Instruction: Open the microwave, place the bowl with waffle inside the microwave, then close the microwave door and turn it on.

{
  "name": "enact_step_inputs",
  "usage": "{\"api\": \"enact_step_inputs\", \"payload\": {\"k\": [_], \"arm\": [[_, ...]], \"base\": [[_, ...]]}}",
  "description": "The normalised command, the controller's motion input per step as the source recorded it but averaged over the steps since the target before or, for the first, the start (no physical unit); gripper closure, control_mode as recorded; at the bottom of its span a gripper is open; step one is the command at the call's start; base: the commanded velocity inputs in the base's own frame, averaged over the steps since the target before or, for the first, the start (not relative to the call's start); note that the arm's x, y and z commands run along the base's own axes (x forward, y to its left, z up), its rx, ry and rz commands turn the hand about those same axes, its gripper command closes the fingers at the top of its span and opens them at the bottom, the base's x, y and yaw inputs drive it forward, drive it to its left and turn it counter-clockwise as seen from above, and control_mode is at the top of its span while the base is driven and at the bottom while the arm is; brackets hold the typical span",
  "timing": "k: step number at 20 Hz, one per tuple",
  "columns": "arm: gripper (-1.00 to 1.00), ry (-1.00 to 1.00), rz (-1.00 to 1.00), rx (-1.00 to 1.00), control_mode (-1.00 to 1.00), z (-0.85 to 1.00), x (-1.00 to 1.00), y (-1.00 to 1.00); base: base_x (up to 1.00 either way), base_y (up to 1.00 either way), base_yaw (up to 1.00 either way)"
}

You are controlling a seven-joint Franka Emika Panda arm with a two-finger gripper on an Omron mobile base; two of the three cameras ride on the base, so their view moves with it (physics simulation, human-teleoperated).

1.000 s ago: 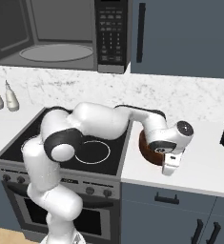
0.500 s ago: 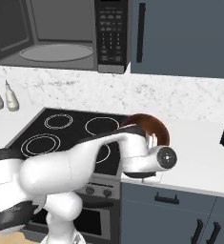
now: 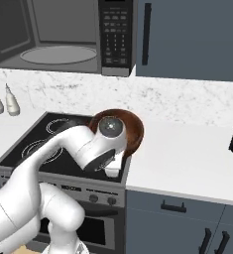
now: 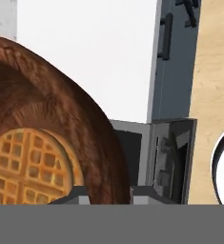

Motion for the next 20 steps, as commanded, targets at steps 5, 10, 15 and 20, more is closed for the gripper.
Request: {"api": "enact_step_inputs", "payload": {"k": [5,10,15,20], "arm": [[1.0,0.18,0.03,-0.01,-1.0,0.98,-0.11,0.82],[1.0,0.02,0.05,-0.06,-1.0,0.98,0.0,0.77],[1.0,0.0,0.05,-0.03,-1.0,0.92,-0.02,0.69],[1.0,-0.1,0.08,-0.02,-1.0,0.7,-0.04,0.78]], "base": [[0.0,0.0,0.0],[0.0,0.0,0.0],[0.0,0.0,0.0],[0.0,0.0,0.0]]}}
